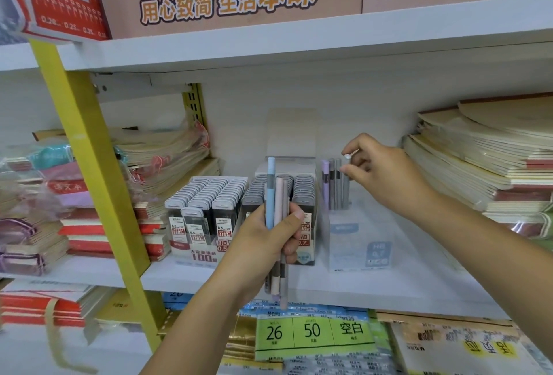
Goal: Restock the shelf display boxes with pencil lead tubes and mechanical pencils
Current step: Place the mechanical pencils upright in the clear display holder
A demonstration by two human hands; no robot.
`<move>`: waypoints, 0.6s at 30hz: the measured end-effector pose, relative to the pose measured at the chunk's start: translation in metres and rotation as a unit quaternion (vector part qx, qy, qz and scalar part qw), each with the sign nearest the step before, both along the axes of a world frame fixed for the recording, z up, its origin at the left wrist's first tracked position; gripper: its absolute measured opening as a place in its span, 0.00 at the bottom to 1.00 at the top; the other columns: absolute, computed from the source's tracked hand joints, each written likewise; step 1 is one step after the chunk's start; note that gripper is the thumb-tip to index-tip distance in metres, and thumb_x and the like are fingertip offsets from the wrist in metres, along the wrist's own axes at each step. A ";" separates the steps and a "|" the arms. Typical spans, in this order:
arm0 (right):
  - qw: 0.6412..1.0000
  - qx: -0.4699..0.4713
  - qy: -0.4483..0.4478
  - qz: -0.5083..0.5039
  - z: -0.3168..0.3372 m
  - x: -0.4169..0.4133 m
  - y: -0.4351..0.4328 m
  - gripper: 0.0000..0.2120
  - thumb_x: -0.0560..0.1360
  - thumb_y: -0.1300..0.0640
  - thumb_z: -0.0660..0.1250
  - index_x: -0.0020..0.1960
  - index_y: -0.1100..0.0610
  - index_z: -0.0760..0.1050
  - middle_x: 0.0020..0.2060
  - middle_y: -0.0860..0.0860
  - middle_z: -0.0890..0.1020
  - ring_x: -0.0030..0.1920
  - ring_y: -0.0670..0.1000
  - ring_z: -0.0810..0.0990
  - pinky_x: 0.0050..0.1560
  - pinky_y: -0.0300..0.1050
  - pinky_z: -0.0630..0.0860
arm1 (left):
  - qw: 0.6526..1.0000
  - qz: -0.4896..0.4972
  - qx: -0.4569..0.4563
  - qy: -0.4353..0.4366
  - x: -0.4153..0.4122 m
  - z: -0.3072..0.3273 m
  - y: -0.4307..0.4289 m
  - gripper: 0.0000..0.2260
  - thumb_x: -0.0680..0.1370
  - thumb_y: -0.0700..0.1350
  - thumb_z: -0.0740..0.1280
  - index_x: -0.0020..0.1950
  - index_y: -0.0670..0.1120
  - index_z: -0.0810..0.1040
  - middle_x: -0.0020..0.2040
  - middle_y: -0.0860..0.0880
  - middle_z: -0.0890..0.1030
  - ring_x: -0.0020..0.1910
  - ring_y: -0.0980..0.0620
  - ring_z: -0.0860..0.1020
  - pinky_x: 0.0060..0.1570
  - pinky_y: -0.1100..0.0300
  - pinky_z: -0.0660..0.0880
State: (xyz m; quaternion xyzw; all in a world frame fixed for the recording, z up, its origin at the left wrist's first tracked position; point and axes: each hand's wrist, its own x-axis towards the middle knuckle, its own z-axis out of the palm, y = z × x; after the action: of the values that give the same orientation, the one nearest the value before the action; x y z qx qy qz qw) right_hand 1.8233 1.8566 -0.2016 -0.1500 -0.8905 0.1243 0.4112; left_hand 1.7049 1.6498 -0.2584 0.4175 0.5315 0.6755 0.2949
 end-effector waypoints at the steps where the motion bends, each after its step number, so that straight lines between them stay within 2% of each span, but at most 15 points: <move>1: 1.000 0.004 -0.006 -0.002 0.001 -0.001 -0.001 0.12 0.75 0.53 0.70 0.48 0.43 0.67 0.36 0.39 0.79 0.39 0.39 0.79 0.36 0.29 0.69 | 1.000 0.000 0.001 0.000 0.000 -0.001 0.000 0.09 0.81 0.45 0.68 0.41 0.51 0.79 0.35 0.49 0.75 0.29 0.54 0.69 0.30 0.62 0.71; 5: 1.000 0.009 -0.014 0.005 0.001 -0.002 -0.006 0.13 0.74 0.53 0.71 0.48 0.42 0.67 0.35 0.41 0.80 0.38 0.41 0.79 0.36 0.28 0.70 | 1.000 0.003 0.000 0.002 -0.001 -0.002 0.000 0.07 0.81 0.45 0.68 0.43 0.49 0.78 0.35 0.49 0.75 0.29 0.54 0.70 0.30 0.62 0.72; 11: 0.999 0.036 -0.018 0.017 -0.001 -0.003 -0.012 0.13 0.74 0.53 0.71 0.48 0.41 0.67 0.34 0.42 0.80 0.37 0.42 0.80 0.37 0.37 0.74 | 1.000 0.004 0.000 -0.003 -0.002 -0.002 0.001 0.06 0.80 0.46 0.69 0.43 0.50 0.80 0.35 0.50 0.76 0.29 0.54 0.71 0.32 0.61 0.73; 14: 0.999 0.025 -0.023 0.009 0.000 -0.006 -0.009 0.14 0.75 0.53 0.71 0.48 0.41 0.66 0.34 0.43 0.80 0.37 0.41 0.79 0.37 0.36 0.73 | 1.000 0.005 0.000 -0.006 -0.002 -0.003 0.001 0.06 0.80 0.46 0.69 0.43 0.50 0.80 0.35 0.50 0.76 0.29 0.54 0.71 0.32 0.61 0.73; 18: 0.999 0.013 -0.047 -0.021 -0.001 -0.011 -0.002 0.10 0.75 0.57 0.71 0.50 0.52 0.69 0.35 0.49 0.81 0.38 0.52 0.80 0.40 0.46 0.76 | 1.000 0.001 -0.006 -0.006 -0.002 -0.003 0.001 0.04 0.80 0.47 0.70 0.45 0.49 0.80 0.35 0.50 0.77 0.30 0.54 0.72 0.34 0.61 0.74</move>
State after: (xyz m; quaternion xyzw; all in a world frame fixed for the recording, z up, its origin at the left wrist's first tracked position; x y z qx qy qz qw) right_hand 1.8128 1.8544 -0.2030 -0.1689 -0.9069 0.0965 0.3737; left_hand 1.7031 1.6507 -0.2614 0.4110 0.5340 0.6753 0.2999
